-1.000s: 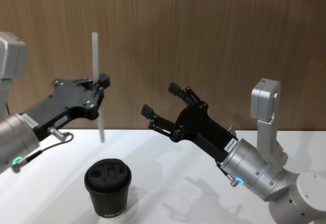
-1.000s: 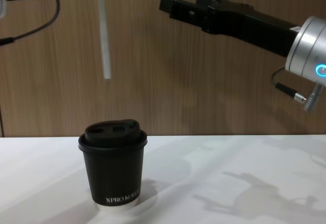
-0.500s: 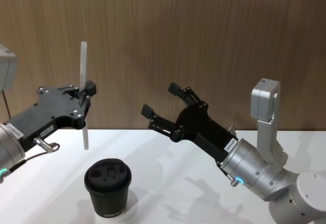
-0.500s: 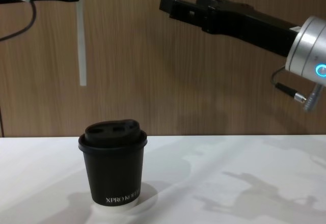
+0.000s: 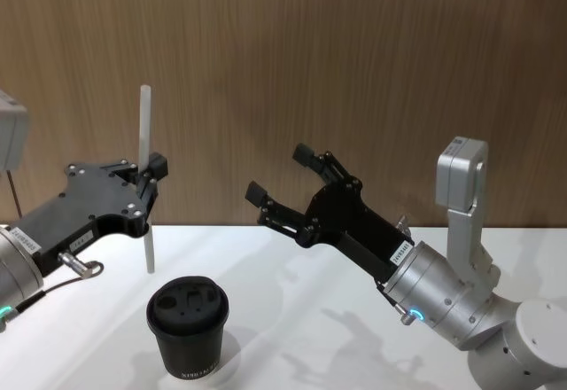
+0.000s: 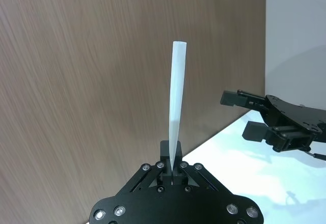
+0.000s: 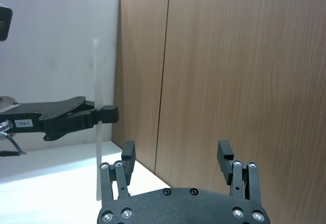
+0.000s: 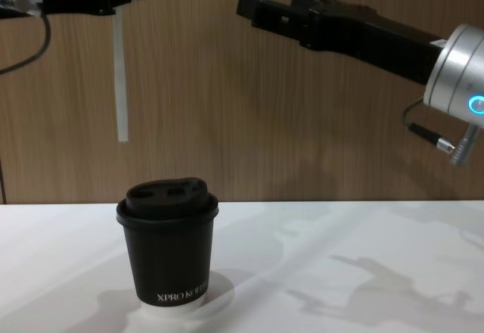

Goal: Pick up the straw with one hand, pass it to the other hand, and insert it into the cup.

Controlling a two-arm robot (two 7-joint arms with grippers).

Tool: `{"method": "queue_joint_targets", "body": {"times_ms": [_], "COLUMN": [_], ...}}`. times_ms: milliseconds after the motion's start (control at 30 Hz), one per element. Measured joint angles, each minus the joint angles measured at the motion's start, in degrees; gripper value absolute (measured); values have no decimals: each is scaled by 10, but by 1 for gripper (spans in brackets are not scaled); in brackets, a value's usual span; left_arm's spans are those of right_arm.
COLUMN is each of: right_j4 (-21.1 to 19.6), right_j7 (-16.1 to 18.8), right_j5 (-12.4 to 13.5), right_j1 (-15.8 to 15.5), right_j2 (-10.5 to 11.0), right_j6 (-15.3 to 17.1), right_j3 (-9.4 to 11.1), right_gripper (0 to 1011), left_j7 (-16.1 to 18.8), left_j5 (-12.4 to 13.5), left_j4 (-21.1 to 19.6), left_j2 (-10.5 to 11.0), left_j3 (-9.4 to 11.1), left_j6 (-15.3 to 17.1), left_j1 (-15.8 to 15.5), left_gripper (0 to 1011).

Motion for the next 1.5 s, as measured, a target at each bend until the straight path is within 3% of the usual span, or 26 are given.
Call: {"method": "queue_joint_targets", "body": {"times_ms": [767, 1500], "right_j4": [0, 0], "right_j7": [0, 0], "right_j5": [0, 0], "right_j1": [0, 0], "right_j2": [0, 0], "right_j6": [0, 0], "right_j3": [0, 0], "right_gripper": [1001, 1001], "left_j7": [-20, -41], "left_j5": [-18, -5], "left_j4": [26, 59], "left_j2": [-23, -42], "left_j3": [-2, 1], "left_j6": [5, -5], "left_j1": [19, 8], "left_gripper": [3, 4]}}
